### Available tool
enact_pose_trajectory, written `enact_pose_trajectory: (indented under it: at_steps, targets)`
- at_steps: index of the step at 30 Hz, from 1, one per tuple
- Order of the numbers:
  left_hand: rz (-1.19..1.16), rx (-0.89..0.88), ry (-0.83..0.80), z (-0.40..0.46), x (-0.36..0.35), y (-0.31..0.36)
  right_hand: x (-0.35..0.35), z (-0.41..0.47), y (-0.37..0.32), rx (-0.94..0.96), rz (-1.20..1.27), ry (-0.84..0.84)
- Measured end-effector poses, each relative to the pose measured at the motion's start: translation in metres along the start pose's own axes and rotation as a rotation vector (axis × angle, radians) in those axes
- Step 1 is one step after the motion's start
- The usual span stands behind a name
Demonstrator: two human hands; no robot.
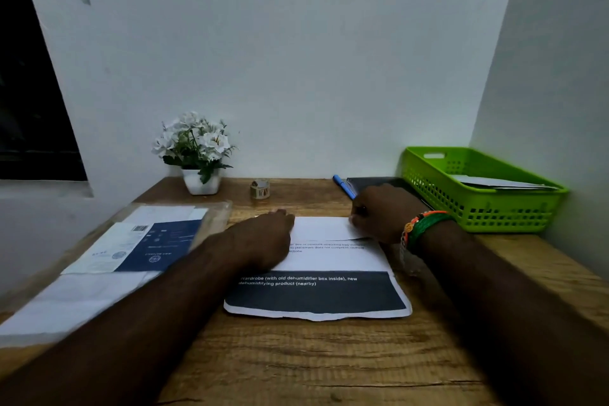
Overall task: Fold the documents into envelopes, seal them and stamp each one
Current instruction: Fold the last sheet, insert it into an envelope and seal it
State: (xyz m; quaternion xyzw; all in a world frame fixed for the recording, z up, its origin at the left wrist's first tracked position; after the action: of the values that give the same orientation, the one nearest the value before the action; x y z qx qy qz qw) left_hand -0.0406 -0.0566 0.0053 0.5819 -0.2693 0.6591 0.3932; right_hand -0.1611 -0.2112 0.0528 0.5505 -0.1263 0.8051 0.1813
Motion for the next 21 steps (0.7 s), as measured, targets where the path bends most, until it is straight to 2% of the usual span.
enact_pose_trajectory:
  at_steps: [4, 8, 14, 21]
  targets:
    - [0.021, -0.002, -0.007, 0.000, 0.003, -0.001, 0.004, -0.002, -0.012, 0.119, 0.047, 0.024]
    - [0.043, 0.001, 0.003, 0.002, 0.003, -0.001, -0.004, -0.005, -0.027, 0.141, 0.111, -0.045]
    - [0.003, -0.189, -0.024, -0.009, 0.003, 0.033, -0.005, -0.006, -0.031, 0.134, 0.124, -0.100]
    - [-0.007, -0.064, -0.041, -0.004, 0.009, 0.018, -0.009, -0.005, -0.029, 0.131, 0.127, -0.144]
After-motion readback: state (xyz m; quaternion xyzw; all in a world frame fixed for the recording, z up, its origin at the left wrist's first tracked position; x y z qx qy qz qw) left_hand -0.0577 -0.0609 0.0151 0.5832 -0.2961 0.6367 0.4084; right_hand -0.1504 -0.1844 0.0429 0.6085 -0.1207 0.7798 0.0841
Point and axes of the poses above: each hand's wrist, its own z-axis towards the middle knuckle, its own x-axis out of the back of the hand, y = z × x, the point moved 6 cm from there along z, towards the middle knuckle, and after that the axes turned 10 degrees about y, right-handed, at the moved point
